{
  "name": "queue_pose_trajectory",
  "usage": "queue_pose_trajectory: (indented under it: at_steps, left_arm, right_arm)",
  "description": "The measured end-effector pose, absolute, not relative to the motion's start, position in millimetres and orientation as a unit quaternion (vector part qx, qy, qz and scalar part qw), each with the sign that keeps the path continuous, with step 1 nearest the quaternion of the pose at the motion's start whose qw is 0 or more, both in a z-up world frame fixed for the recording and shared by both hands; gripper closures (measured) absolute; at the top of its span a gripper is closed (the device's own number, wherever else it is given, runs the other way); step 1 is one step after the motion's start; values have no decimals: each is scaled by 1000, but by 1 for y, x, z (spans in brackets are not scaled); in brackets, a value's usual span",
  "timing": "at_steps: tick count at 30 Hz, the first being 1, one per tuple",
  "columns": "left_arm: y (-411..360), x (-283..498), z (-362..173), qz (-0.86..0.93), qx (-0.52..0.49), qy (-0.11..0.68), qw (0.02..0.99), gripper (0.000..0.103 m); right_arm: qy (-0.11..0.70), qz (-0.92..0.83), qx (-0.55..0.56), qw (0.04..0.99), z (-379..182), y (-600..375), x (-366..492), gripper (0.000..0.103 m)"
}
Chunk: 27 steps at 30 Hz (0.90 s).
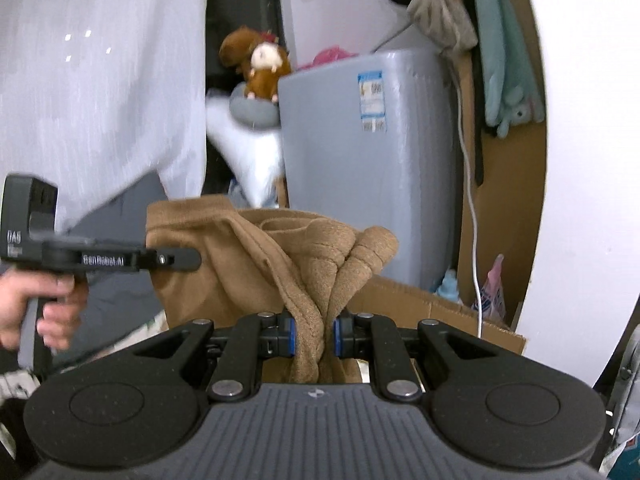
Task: Fold clothes
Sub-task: 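Lift the held shirt end with both grippers and fold it over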
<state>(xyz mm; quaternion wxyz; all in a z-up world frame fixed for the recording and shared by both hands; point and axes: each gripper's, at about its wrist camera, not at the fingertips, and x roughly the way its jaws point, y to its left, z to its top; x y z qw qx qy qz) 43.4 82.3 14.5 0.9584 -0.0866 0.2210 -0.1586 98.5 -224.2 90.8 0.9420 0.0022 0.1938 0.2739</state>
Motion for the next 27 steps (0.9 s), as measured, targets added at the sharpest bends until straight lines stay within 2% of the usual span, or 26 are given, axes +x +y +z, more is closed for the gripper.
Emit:
queue_pose_trajectory:
  at_steps: [8, 12, 27]
  left_arm:
    - [72, 8, 67, -152, -88, 184, 967, 94]
    - [70, 8, 76, -164, -85, 173, 967, 94]
    - [40, 42, 49, -276, -103, 181, 938, 94]
  right_arm:
    - [175, 262, 27, 949, 116, -235, 69, 86]
    - [158, 252, 32, 954, 123, -241, 56, 86]
    - [164, 193, 26, 967, 109, -292, 42, 86]
